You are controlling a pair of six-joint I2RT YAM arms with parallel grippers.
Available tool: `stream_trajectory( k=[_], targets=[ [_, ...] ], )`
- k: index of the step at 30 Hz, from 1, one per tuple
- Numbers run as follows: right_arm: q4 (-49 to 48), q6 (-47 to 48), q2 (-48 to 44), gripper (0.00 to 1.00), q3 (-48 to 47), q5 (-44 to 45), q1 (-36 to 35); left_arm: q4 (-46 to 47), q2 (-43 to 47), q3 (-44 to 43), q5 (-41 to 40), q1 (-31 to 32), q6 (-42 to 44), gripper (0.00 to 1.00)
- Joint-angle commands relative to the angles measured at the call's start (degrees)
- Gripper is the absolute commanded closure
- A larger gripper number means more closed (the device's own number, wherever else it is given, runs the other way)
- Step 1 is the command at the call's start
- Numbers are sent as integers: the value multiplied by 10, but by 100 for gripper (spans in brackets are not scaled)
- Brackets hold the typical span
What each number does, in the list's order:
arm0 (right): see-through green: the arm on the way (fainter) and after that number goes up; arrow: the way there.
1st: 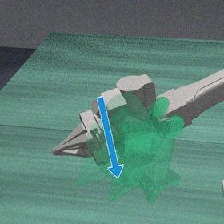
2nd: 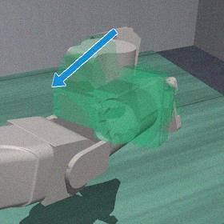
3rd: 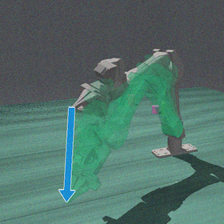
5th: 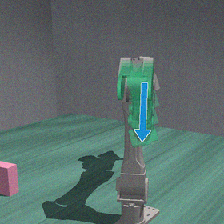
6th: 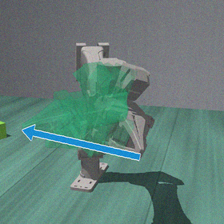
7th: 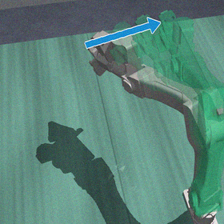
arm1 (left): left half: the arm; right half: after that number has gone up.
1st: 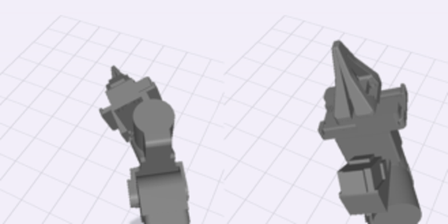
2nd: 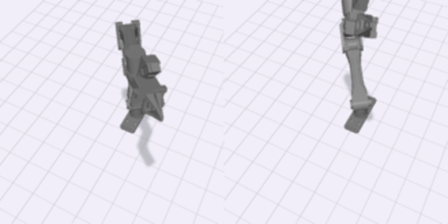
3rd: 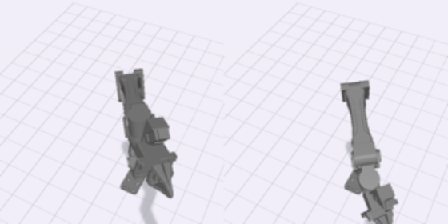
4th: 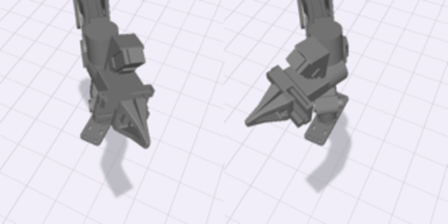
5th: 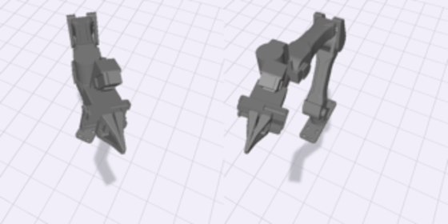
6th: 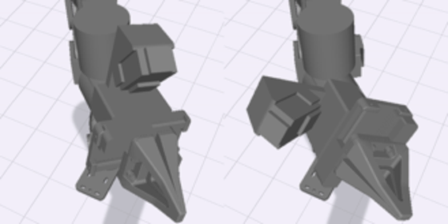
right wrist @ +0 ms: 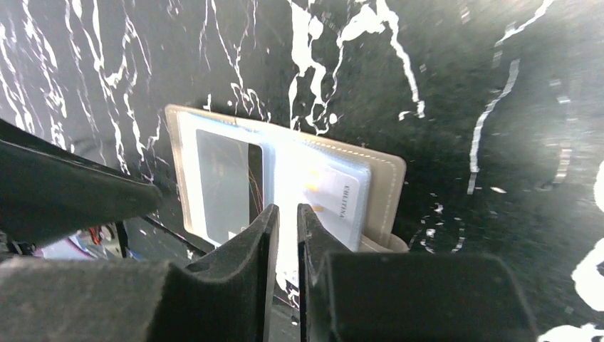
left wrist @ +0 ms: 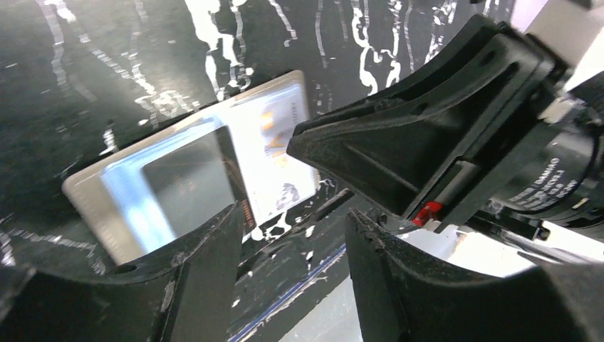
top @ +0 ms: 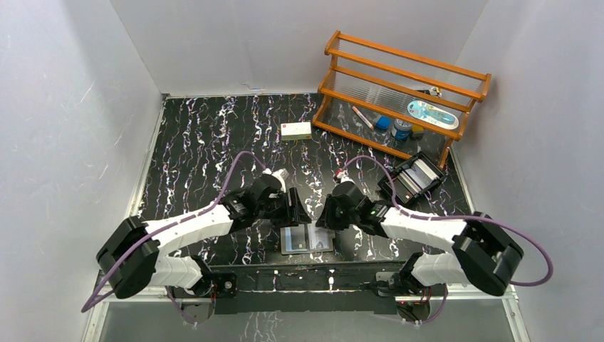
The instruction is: Put the credit cards into the card holder
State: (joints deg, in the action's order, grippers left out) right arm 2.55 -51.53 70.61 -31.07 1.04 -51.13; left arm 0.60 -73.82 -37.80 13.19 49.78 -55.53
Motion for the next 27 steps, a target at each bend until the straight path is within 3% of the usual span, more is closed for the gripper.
stream_trajectory(
  k=[1, 9, 27],
  targets=[
    [-32, -6, 52, 77, -39, -26, -27, -108, 40, 8, -57, 0, 3, 46],
    [-42, -9, 101, 79, -31, -27, -33, -73, 11, 32, -60, 0, 0, 34],
    [-58, -12, 119, 81, -17, -28, -34, 31, -18, 52, -4, 0, -10, 31]
  ],
)
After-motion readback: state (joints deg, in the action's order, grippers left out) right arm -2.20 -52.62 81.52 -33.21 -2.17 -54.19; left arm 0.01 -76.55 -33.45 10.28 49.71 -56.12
